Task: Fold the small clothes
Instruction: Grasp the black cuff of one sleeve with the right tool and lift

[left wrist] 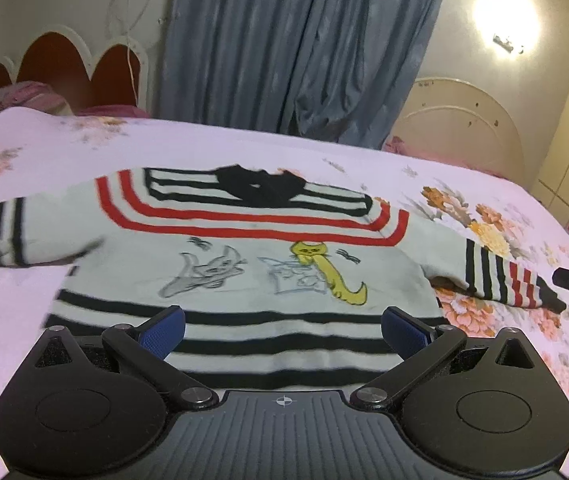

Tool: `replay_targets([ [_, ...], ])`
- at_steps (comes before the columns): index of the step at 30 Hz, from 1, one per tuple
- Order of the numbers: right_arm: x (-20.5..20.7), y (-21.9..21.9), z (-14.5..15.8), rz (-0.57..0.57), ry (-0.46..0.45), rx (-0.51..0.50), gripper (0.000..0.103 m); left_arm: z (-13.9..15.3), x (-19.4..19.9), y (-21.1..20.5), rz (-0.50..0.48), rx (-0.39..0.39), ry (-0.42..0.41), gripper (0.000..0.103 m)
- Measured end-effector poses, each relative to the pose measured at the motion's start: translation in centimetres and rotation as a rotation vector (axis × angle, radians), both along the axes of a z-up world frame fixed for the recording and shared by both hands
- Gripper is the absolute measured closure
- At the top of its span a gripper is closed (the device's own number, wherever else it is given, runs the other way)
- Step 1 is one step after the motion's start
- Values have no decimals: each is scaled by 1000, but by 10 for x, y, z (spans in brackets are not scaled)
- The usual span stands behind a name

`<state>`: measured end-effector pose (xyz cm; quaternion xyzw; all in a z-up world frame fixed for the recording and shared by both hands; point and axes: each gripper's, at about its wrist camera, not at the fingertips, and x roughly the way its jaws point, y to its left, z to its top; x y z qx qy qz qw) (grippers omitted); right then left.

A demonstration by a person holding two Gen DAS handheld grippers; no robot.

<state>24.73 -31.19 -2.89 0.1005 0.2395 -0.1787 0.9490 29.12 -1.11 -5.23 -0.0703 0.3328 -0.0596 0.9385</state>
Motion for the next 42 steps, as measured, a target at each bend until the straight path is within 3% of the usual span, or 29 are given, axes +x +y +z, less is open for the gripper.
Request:
replay_targets([
  [4, 32, -55, -18, -72, 31, 75, 54, -10, 36, -30, 3, 15, 37, 0],
  [6, 43, -74, -25, -93, 42, 82, 58, -14, 51, -47, 1, 26, 58, 0],
  [18, 87, -172, -89, -202, 128, 287, 63, -38, 93, -118, -37, 106, 151, 0],
  [24, 88, -188, -103, -197, 49, 371, 63, -31, 109, -120, -19, 111, 147, 0],
  [30, 95, -198, -102, -241, 34, 363, 92, -26, 119, -89, 64, 167, 130, 0],
  [33, 111, -171, -83, -142, 42, 193, 95, -37, 132, -63, 72, 201, 221, 0],
  [37, 136, -102, -51, 101, -6, 39, 95, -41, 133, -20, 111, 140, 219, 0],
  [42, 170, 7, -40, 409, 9, -38, 95, -46, 136, 22, 114, 69, 192, 0],
])
